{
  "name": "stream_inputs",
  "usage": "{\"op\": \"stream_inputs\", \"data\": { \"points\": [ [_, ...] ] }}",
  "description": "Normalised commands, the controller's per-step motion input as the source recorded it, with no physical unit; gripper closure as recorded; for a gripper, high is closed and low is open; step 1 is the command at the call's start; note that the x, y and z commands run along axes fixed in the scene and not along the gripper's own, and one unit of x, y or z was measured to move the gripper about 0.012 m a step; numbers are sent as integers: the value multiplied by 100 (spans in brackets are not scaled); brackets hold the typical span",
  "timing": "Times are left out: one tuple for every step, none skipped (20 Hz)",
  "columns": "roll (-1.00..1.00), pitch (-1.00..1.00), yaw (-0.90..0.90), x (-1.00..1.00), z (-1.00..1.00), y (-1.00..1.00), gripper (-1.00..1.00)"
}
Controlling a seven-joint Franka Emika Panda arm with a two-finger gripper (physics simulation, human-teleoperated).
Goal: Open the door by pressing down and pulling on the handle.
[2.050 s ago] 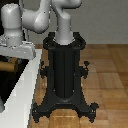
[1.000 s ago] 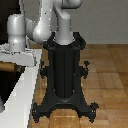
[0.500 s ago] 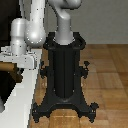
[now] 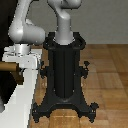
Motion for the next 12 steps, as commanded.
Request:
{"op": "stream_inputs", "data": {
  "points": [
    [0,0,0,0,0,100,100],
    [0,0,0,0,0,100,100],
    [0,0,0,0,0,100,100],
    [0,0,0,0,0,100,100],
    [0,0,0,0,0,100,100],
    [0,0,0,0,0,100,100],
    [0,0,0,0,0,100,100],
    [0,0,0,0,0,100,100],
    [0,0,0,0,0,100,100],
    [0,0,0,0,0,100,100],
    [0,0,0,0,0,100,100],
    [0,0,0,0,0,100,100]
  ]
}}
